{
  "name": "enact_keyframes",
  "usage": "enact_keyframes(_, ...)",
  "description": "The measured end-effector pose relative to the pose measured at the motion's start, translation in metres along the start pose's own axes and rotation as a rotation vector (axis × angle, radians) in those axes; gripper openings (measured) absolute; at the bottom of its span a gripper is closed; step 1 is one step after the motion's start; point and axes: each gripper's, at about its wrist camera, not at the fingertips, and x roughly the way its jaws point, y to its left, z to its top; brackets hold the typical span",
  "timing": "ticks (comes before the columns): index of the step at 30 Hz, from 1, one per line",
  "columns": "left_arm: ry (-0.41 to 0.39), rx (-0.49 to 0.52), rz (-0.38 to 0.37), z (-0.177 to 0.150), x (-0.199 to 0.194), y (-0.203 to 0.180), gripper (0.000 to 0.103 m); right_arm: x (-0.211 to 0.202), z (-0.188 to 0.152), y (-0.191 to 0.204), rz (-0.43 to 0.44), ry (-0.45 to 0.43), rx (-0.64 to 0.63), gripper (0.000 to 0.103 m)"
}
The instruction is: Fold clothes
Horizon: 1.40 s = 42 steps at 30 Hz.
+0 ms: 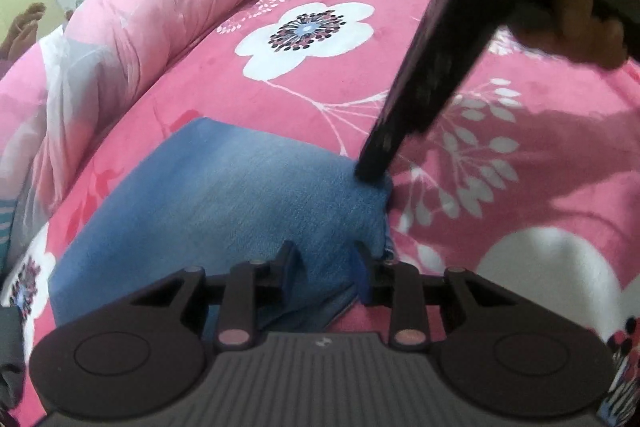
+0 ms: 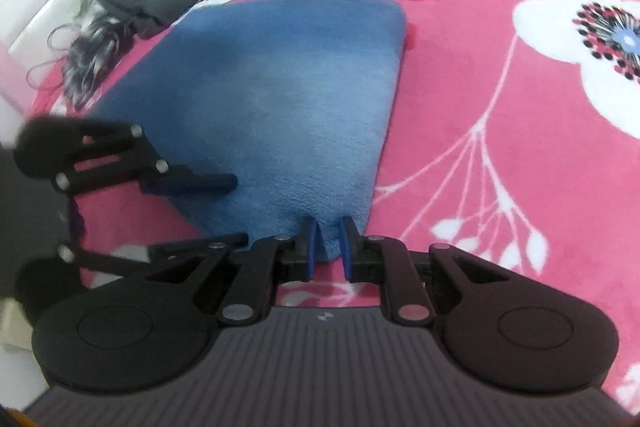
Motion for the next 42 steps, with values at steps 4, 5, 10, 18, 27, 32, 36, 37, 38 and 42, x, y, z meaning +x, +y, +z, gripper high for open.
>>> enact_keyframes(4, -0.009, 0.000, -0.019, -0.003, 0.000, 0.004, 0.031, -0.027, 0.020, 0.005, 0.005, -0.074, -0.039, 0.012)
enact_keyframes(5, -0.008, 0.004, -0.023, -0.004, 0.000, 0.004, 0.031, -0.021, 0.023, 0.008, 0.031, -0.071, -0.050, 0.012)
enact_keyframes(10, 0.009, -0.010, -0.053, -0.004, -0.002, 0.011, 0.032, 0.028, 0.010, 0.025, 0.036, -0.040, -0.180, 0.013)
enact_keyframes(18, -0.001, -0.132, -0.066, 0.002, -0.042, 0.058, 0.033, -0.001, 0.029, 0.024, 0.023, -0.041, -0.088, 0.013)
enact_keyframes(27, 0.049, -0.208, 0.050, -0.007, -0.046, 0.102, 0.033, -0.016, 0.019, 0.040, 0.017, 0.055, -0.070, 0.013)
enact_keyframes(32, 0.090, -0.342, 0.040, -0.023, -0.032, 0.120, 0.035, 0.028, 0.010, 0.038, -0.004, 0.060, -0.018, 0.012)
enact_keyframes(36, 0.083, -0.352, 0.044, -0.020, -0.037, 0.124, 0.035, 0.019, 0.012, 0.046, -0.034, 0.089, -0.051, 0.012)
enact_keyframes(37, 0.082, -0.352, 0.044, -0.019, -0.038, 0.125, 0.035, 0.012, 0.015, 0.047, -0.040, 0.085, -0.042, 0.012)
enact_keyframes(38, 0.085, -0.349, 0.043, -0.020, -0.038, 0.125, 0.035, 0.003, 0.018, 0.049, -0.046, 0.077, -0.029, 0.013)
enact_keyframes(42, 0.088, -0.342, 0.036, -0.024, -0.034, 0.125, 0.037, 0.005, 0.012, 0.043, -0.064, 0.098, 0.020, 0.013)
